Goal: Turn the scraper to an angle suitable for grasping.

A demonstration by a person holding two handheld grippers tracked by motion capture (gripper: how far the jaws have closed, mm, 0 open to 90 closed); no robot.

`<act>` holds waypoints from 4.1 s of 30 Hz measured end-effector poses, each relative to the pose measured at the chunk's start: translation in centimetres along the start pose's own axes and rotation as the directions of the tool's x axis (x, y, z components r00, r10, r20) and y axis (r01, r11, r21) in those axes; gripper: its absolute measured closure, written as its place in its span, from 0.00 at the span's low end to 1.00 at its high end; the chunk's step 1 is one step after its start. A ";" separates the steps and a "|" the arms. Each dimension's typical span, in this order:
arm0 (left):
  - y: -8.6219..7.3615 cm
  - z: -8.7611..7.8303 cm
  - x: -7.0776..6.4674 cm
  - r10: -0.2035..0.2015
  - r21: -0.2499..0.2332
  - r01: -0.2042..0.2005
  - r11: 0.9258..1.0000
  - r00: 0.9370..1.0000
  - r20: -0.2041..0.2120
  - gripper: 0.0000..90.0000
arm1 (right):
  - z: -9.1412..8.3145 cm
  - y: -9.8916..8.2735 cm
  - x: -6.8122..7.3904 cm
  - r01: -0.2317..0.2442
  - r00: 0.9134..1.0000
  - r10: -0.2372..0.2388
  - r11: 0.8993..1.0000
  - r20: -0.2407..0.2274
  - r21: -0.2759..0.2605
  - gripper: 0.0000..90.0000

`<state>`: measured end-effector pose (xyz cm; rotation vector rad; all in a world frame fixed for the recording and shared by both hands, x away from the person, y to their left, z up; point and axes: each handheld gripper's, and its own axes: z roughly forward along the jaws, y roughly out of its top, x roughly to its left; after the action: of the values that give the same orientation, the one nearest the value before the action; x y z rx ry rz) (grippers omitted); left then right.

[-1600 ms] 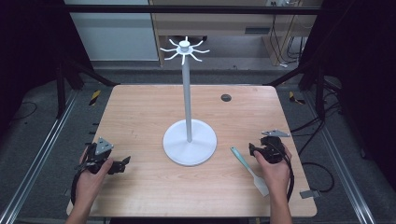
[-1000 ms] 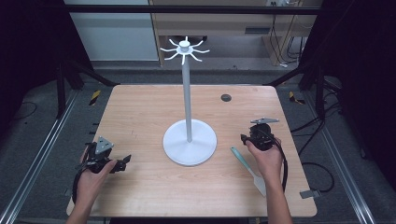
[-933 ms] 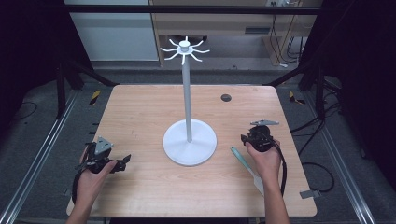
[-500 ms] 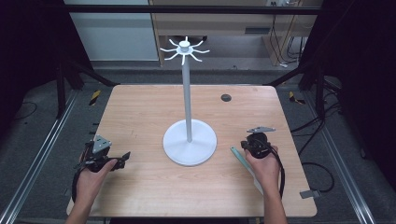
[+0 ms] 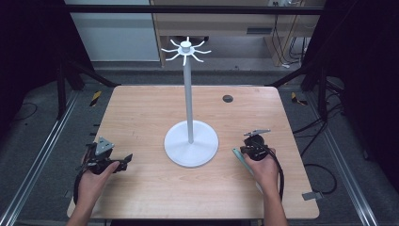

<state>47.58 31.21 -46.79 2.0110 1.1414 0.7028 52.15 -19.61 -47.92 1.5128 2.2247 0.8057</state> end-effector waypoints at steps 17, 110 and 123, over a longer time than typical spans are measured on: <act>0.0 0.1 -0.2 0.009 0.004 -0.009 1.000 1.000 0.005 0.08 | 0.3 -0.2 0.5 0.037 0.995 -0.034 0.999 -0.096 0.028 1.00; 0.0 0.9 -1.2 0.076 0.060 -0.081 0.995 0.995 0.071 0.04 | 0.9 3.0 4.5 0.285 0.958 -0.252 0.892 -0.137 0.350 0.77; 0.0 0.7 -0.8 0.066 0.057 -0.070 0.996 0.995 0.070 0.04 | 0.3 3.5 4.8 0.313 0.948 -0.274 0.893 -0.159 0.323 0.83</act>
<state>47.72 30.26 -47.37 2.1162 1.0699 0.6365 53.09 -14.13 -45.75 1.2396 2.7037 0.4289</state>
